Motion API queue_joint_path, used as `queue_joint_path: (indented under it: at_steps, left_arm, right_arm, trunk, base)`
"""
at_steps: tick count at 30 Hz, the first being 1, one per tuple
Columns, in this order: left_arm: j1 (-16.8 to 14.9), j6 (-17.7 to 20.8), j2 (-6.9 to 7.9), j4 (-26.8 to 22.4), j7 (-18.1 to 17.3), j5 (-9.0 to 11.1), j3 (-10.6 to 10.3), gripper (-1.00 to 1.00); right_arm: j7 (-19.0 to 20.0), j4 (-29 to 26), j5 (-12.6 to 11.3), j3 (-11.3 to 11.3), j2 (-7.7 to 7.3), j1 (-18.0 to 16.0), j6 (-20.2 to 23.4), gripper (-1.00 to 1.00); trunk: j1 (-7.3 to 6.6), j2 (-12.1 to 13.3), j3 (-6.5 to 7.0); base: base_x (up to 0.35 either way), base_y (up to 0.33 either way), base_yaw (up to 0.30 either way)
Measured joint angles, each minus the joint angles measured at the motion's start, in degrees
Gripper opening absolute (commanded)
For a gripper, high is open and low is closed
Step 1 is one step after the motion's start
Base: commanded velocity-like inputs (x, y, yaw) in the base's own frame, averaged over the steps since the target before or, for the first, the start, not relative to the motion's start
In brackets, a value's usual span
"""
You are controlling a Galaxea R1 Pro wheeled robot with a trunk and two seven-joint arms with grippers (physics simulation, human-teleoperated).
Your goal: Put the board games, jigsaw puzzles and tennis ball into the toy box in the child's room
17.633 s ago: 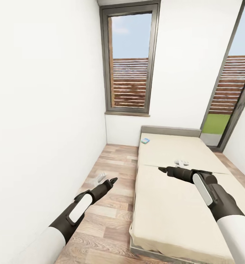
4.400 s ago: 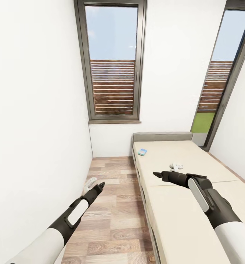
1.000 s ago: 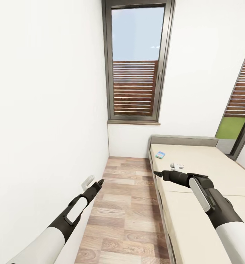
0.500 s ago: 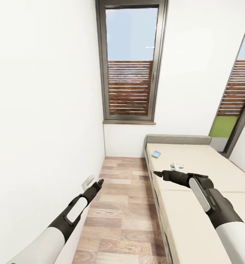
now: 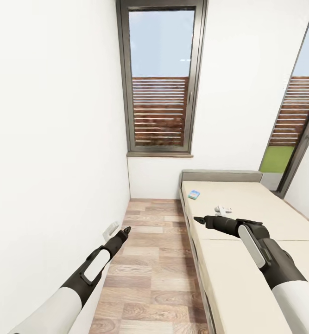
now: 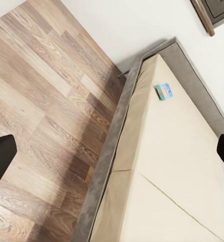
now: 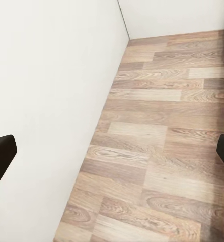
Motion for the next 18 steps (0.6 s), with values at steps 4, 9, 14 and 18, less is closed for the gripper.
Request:
queue_joint_path:
  at_steps: [4,9,14,18]
  left_arm:
    - [0.0,0.0,0.00,0.0,0.0,0.0,0.0,1.00]
    - [0.0,0.0,-0.01,0.0,0.0,0.0,0.0,1.00]
    - [0.0,0.0,-0.02,0.0,0.0,0.0,0.0,1.00]
    - [0.0,0.0,-0.01,-0.1,0.0,0.0,0.0,1.00]
  right_arm:
    - [0.0,0.0,0.0,0.0,0.00,0.0,0.0,1.00]
    - [0.0,0.0,0.0,0.0,0.01,0.0,0.0,1.00]
    - [0.0,0.0,0.0,0.1,0.00,0.0,0.0,1.00]
    - [0.0,-0.1,0.0,0.1,0.03,0.0,0.0,1.00]
  trunk:
    - [0.00,0.0,0.00]
    - [0.00,0.0,0.00]
    - [0.00,0.0,0.00]
    - [0.00,0.0,0.00]
  base:
    - [0.000,0.003,-0.010]
    - [0.000,0.079,-0.005]
    - [0.000,0.079,-0.002]
    - [0.000,0.035,-0.001]
